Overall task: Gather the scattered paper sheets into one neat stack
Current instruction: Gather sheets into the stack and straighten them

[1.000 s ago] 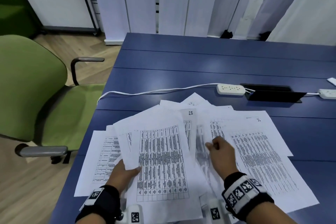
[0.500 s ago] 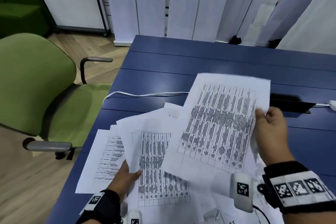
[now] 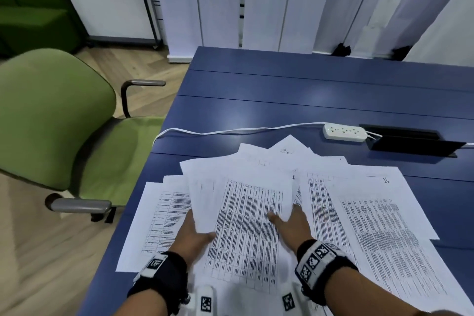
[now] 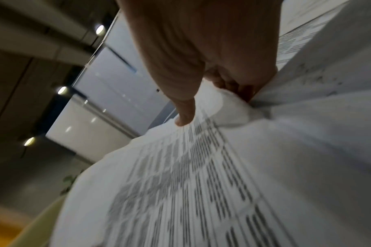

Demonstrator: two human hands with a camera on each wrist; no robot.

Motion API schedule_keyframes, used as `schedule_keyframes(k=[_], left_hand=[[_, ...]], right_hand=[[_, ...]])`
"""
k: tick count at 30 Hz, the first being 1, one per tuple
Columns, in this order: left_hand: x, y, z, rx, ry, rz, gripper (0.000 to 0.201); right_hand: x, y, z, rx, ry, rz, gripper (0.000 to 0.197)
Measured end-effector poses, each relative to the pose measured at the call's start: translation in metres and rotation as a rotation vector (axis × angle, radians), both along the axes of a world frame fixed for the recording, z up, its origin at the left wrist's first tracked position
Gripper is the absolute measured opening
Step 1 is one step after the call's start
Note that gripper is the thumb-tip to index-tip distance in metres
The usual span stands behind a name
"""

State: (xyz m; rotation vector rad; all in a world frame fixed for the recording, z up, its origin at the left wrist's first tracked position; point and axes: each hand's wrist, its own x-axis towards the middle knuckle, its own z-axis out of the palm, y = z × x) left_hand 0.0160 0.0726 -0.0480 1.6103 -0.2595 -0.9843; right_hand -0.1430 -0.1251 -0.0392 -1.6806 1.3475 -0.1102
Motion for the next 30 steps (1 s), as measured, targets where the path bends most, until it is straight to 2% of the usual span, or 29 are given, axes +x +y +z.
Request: schedule_keyframes(k=[3,4,6,7,8,10,11,13,14,17,18,19,20,21,23,25,26,28,30], left_hand=[[-0.008,-0.002,0.015,-0.036,-0.064,0.037,0.074],[-0.011,-0.004,0.023,-0.072,-0.055,0.047,0.073],[-0.018,-0.009,0.045,-0.145,-0.046,0.062,0.069],[-0.019,-0.012,0.054,-0.193,-0.029,0.069,0.068],[-0.020,-0.016,0.065,-0.239,-0.020,0.066,0.066],[-0.021,-0.026,0.088,-0.306,-0.031,0.038,0.062],[-0.022,-0.033,0.097,-0.321,-0.049,0.011,0.059],[-0.022,-0.043,0.110,-0.300,-0.077,-0.013,0.053],[-0.023,-0.048,0.113,-0.286,-0.092,-0.013,0.051],[-0.022,-0.057,0.111,-0.233,-0.098,0.011,0.053],[-0.024,-0.058,0.109,-0.217,-0.098,0.020,0.057],[-0.028,-0.060,0.110,-0.198,-0.107,0.031,0.051],[-0.032,-0.061,0.110,-0.198,-0.115,0.032,0.039],[-0.037,-0.063,0.111,-0.195,-0.107,0.015,0.031],[-0.043,-0.065,0.115,-0.213,-0.097,-0.009,0.033],[-0.049,-0.066,0.117,-0.257,-0.077,0.007,0.033],[-0.053,-0.066,0.120,-0.273,-0.070,0.002,0.029],[-0.055,-0.067,0.119,-0.278,-0.068,0.013,0.022],[-0.061,-0.070,0.123,-0.280,-0.071,0.021,0.028]], right_hand=[[-0.009,-0.012,0.001,0.178,-0.071,0.008,0.100],[-0.016,-0.018,0.003,0.200,-0.084,0.032,0.089],[-0.029,-0.023,0.018,0.231,-0.186,0.054,0.045],[-0.035,-0.024,0.027,0.275,-0.269,0.064,0.033],[-0.039,-0.024,0.040,0.318,-0.351,0.085,0.030],[-0.045,-0.030,0.060,0.355,-0.469,0.083,0.036],[-0.048,-0.034,0.073,0.318,-0.471,0.050,0.029],[-0.052,-0.041,0.095,0.256,-0.429,0.004,0.048],[-0.057,-0.045,0.104,0.233,-0.431,-0.033,0.052],[-0.071,-0.054,0.116,0.250,-0.518,-0.094,0.044],[-0.074,-0.056,0.111,0.261,-0.528,-0.109,0.054],[-0.078,-0.054,0.114,0.246,-0.528,-0.102,0.069],[-0.082,-0.053,0.115,0.221,-0.546,-0.112,0.080],[-0.086,-0.053,0.115,0.200,-0.568,-0.147,0.081],[-0.090,-0.050,0.125,0.198,-0.624,-0.125,0.067],[-0.095,-0.050,0.129,0.181,-0.684,-0.067,0.040],[-0.098,-0.053,0.128,0.158,-0.682,-0.045,0.034],[-0.102,-0.057,0.130,0.131,-0.670,-0.013,0.031],[-0.105,-0.058,0.130,0.147,-0.663,-0.004,0.032]])
